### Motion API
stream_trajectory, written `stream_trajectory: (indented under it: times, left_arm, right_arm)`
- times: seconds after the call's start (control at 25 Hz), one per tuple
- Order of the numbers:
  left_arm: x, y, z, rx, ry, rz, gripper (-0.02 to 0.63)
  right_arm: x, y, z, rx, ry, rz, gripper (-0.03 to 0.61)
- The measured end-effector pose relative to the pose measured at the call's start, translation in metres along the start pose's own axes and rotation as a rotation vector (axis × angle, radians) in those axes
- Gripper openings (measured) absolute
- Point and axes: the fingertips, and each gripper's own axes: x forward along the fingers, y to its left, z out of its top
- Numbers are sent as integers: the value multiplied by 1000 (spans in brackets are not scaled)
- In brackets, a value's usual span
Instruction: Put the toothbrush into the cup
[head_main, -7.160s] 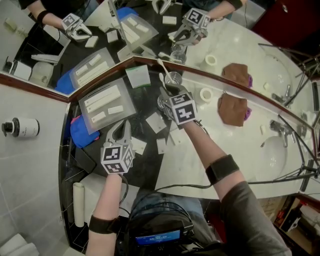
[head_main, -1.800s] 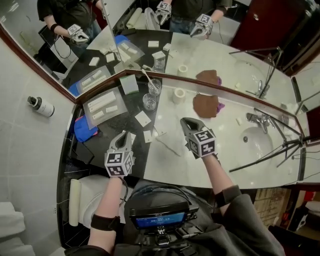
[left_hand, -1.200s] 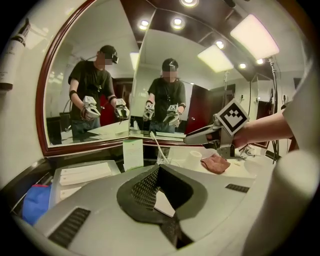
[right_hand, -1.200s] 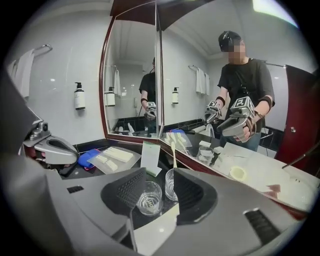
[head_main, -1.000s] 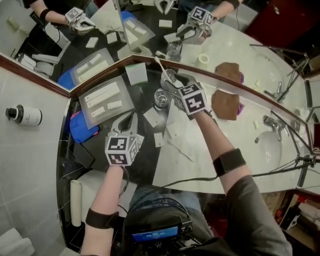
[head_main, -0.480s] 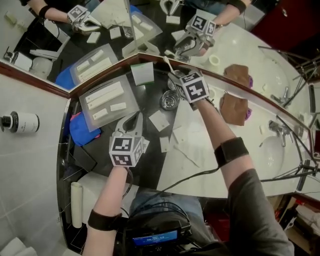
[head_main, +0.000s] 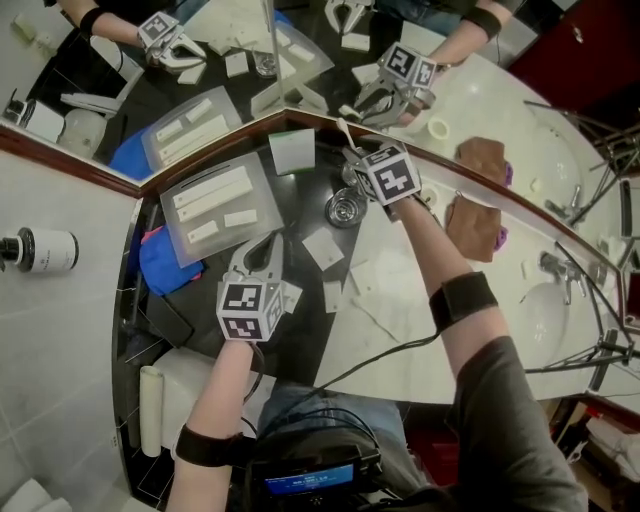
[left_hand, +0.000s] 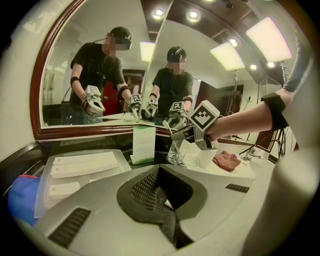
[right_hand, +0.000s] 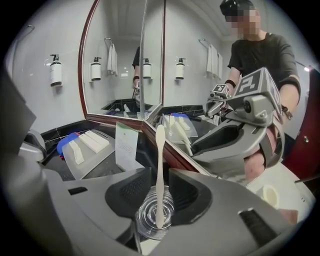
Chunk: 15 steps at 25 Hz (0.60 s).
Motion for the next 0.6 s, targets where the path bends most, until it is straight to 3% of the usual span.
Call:
stream_trajectory:
  times: [0.12, 0.6]
  left_arm:
    - [0, 2, -3, -3, 7, 6, 3]
    - [-5, -3, -5, -15, 5, 16, 2]
  right_arm:
    - [2, -3, -1, -30, 9, -12, 63]
    - [-18, -10, 9, -25, -74, -56, 55]
